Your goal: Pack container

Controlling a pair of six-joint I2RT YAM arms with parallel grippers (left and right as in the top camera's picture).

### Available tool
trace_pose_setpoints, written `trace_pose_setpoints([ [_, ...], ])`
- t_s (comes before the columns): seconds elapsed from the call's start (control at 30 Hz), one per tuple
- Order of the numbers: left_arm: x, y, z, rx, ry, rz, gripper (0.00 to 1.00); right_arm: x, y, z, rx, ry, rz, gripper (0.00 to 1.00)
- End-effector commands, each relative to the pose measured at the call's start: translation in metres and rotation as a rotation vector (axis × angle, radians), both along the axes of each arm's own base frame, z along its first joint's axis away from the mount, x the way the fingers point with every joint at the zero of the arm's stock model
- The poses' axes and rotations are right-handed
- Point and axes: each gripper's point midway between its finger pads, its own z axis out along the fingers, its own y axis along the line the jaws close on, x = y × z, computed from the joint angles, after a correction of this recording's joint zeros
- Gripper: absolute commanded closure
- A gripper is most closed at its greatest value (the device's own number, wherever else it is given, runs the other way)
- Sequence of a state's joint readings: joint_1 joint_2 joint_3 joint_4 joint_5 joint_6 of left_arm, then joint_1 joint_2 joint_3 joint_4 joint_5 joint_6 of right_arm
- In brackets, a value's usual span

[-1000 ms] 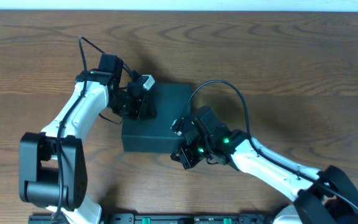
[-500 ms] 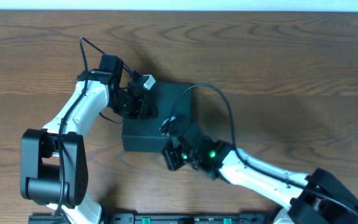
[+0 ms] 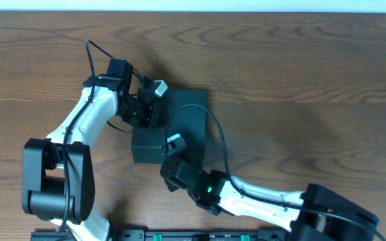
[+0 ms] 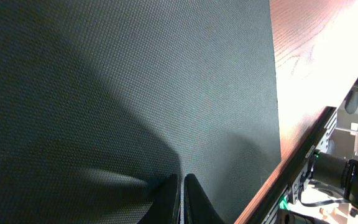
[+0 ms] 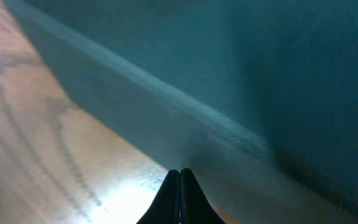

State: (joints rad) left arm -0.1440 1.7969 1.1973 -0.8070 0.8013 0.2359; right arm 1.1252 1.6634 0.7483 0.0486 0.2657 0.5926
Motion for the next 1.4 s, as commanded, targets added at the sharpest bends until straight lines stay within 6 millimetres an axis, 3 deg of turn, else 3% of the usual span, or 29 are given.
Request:
trace_pose_setpoints([
  [0.0, -0.003, 0.008, -0.019, 0.067, 0.037, -0.001, 0.94, 0.009, -0.011, -0.006, -0.034, -0.042, -0.088, 0.98],
  [0.2, -0.004, 0.008, -0.019, 0.067, 0.042, -0.001, 0.94, 0.027, -0.025, 0.002, -0.057, -0.133, -0.195, 0.98],
  [0.43, -0.004, 0.008, -0.019, 0.067, 0.041, -0.001, 0.94, 0.028, -0.026, 0.000, -0.068, -0.143, -0.203, 0.98],
  [0.53, -0.003, 0.008, -0.019, 0.066, 0.040, 0.001, 0.94, 0.026, -0.020, 0.017, -0.031, -0.157, -0.189, 0.98],
  [0.67, 0.003, 0.011, -0.016, 0.066, 0.044, 0.037, 0.94, 0.023, -0.022, 0.057, 0.043, -0.180, -0.191, 0.98],
  [0.8, 0.026, 0.020, 0.006, 0.048, -0.014, 0.093, 0.94, 0.042, -0.054, 0.098, 0.094, -0.208, -0.270, 0.98],
  [1.03, 0.071, 0.054, 0.080, 0.029, -0.201, 0.224, 0.94, 0.091, -0.114, 0.126, 0.121, -0.199, -0.301, 0.98],
  [1.2, 0.067, 0.110, 0.121, 0.147, -0.290, 0.345, 0.94, 0.106, -0.173, 0.141, 0.125, -0.183, -0.362, 0.98],
  [1.37, 0.056, 0.161, 0.152, 0.179, -0.364, 0.488, 0.94, 0.102, -0.218, 0.152, 0.107, -0.183, -0.411, 0.98],
])
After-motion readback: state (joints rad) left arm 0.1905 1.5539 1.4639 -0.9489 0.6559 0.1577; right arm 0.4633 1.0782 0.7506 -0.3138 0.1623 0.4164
